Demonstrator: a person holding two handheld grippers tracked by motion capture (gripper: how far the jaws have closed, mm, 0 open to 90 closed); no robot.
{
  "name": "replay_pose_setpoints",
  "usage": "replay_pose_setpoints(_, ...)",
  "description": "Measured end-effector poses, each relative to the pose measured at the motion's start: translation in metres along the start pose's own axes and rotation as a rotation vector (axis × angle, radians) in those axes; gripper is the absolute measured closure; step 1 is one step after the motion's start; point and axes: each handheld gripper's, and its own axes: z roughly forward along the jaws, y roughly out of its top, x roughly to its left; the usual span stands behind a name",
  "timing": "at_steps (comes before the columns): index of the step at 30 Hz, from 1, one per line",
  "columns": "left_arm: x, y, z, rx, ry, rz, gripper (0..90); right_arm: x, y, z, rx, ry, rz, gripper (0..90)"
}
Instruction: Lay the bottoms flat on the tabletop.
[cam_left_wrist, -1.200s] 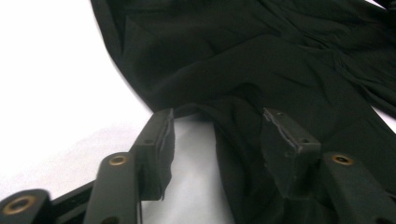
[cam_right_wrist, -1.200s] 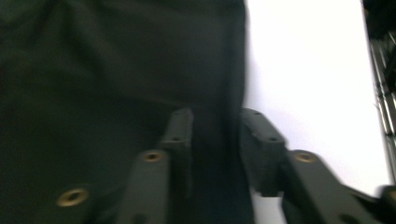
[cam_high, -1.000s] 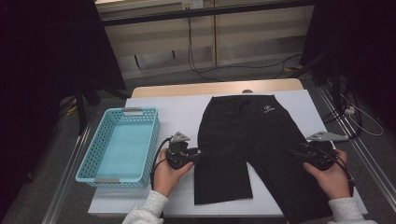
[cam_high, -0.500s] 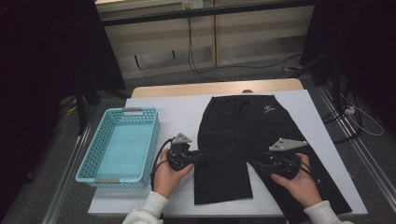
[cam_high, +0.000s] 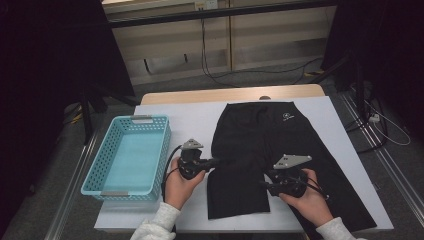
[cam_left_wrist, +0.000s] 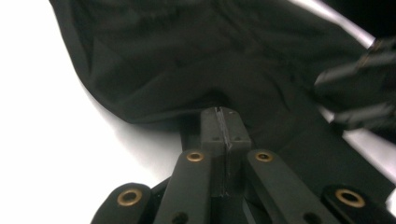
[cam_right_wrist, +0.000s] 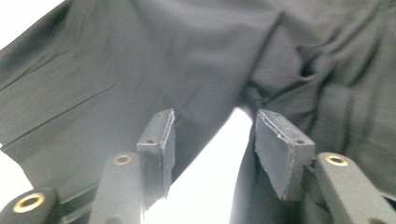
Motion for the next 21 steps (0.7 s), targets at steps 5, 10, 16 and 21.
replay_pose_setpoints(5, 0.007, 0.001, -0.007, -0.02, 0.0, -0.032, 90.0, 0.007, 0.0, 0.01, 0.041, 0.034, -0.033, 65.8)
replay_pose_setpoints(10, 0.014, 0.002, -0.01, -0.028, 0.027, -0.047, 90.0, 0.013, 0.002, 0.012, 0.046, 0.086, -0.066, 89.3)
replay_pose_setpoints(16, 0.026, -0.003, -0.012, -0.005, 0.103, -0.084, 90.0, 0.022, 0.009, 0.006, -0.003, 0.151, -0.076, 87.2)
replay_pose_setpoints(21, 0.03, -0.008, -0.01, 0.028, 0.125, -0.099, 89.9, 0.027, 0.008, 0.004, 0.031, 0.222, -0.099, 80.2)
